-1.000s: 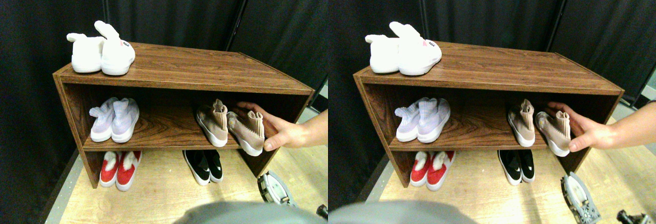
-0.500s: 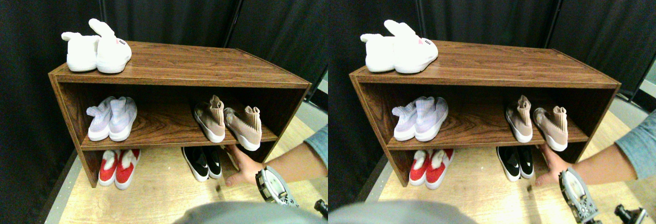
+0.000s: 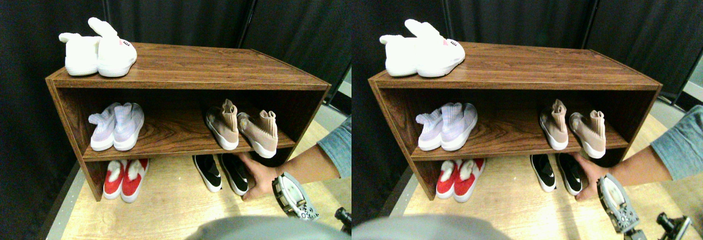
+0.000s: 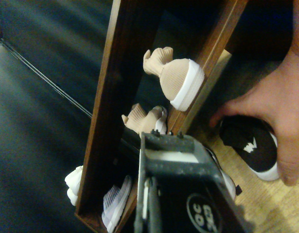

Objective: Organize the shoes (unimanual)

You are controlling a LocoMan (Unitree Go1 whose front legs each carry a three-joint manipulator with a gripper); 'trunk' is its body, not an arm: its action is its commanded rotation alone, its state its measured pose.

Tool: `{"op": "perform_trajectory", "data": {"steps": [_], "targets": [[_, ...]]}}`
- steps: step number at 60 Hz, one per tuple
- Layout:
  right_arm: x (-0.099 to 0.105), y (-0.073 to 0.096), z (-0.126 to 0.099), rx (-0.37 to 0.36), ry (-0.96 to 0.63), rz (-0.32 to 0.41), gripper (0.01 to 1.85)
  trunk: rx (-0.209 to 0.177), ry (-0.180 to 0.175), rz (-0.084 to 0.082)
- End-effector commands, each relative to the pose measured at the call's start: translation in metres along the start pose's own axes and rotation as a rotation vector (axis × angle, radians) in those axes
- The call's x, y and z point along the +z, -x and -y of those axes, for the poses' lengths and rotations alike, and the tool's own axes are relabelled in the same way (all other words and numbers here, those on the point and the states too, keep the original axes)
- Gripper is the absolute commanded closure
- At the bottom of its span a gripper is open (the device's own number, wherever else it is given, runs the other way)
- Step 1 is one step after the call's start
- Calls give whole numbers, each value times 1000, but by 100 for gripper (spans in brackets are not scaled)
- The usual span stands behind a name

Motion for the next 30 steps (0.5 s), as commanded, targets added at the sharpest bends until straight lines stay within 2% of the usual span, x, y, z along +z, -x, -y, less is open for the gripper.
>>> {"op": "perform_trajectory", "data": {"steps": [1,10,14,16,17,18,19,20,21,23,25,28,30], "targets": [[1,-1,-12,57,16,18,180,-8,23,-6],[6,-2,-17,33,-2,69,180,-10,24,-7],[7,-3,-18,25,-20,67,180,-11,24,-7],[8,-4,-19,21,-29,50,158,-10,23,-7],[9,-3,-19,17,-32,45,138,-10,23,-7],[9,-3,-19,17,-32,45,138,-10,23,-7],[9,-3,-20,13,-26,47,112,-10,21,-9],[9,-3,-20,11,-16,48,102,-10,21,-9],[9,-3,-21,12,16,45,69,-12,21,-11],[9,-3,-21,9,23,49,48,-12,21,-11],[8,-3,-21,7,25,50,42,-13,21,-12],[8,-5,-21,-8,81,48,11,-12,20,-12],[8,-5,-20,-12,92,54,6,-12,20,-12]]}}
